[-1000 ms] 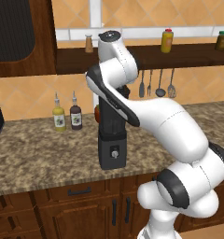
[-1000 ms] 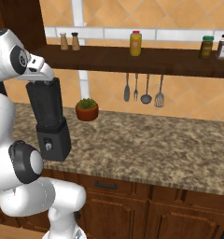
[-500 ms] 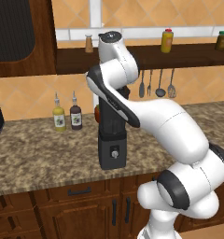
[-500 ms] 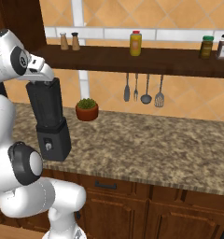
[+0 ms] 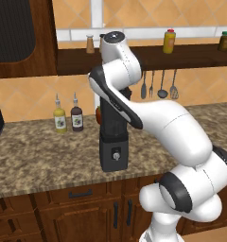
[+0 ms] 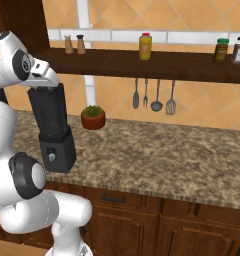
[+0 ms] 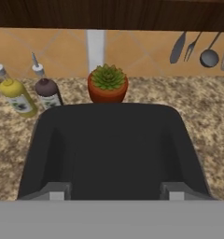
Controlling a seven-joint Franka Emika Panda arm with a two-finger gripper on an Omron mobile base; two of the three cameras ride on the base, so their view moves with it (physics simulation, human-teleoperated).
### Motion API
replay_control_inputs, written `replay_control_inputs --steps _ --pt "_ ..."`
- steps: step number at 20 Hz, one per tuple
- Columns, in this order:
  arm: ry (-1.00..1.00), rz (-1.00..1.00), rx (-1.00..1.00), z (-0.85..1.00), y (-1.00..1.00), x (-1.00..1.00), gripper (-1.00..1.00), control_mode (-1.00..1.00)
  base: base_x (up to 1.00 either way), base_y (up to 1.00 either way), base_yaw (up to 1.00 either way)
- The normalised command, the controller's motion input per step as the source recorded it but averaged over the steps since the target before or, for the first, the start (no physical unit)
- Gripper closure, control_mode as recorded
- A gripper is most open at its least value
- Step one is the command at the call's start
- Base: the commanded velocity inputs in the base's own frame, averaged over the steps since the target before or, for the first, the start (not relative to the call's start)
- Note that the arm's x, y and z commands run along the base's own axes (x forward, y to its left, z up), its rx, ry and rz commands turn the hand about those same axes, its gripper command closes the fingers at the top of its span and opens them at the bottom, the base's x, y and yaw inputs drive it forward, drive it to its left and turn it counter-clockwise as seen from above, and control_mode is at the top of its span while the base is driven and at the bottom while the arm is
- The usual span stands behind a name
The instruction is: Close the lid blender by securely placing the lid on top.
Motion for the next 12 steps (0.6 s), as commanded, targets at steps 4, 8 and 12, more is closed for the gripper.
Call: replay_control_inputs --steps 4,8,12 --pt "-0.03 0.0 0.0 0.0 0.0 0.0 -1.0 -1.0 0.0 0.0 0.0" --pt "-0.04 0.0 0.0 0.0 0.0 0.0 -1.0 -1.0 0.0 0.0 0.0" --pt "-0.05 0.0 0.0 0.0 0.0 0.0 -1.0 -1.0 0.0 0.0 0.0"
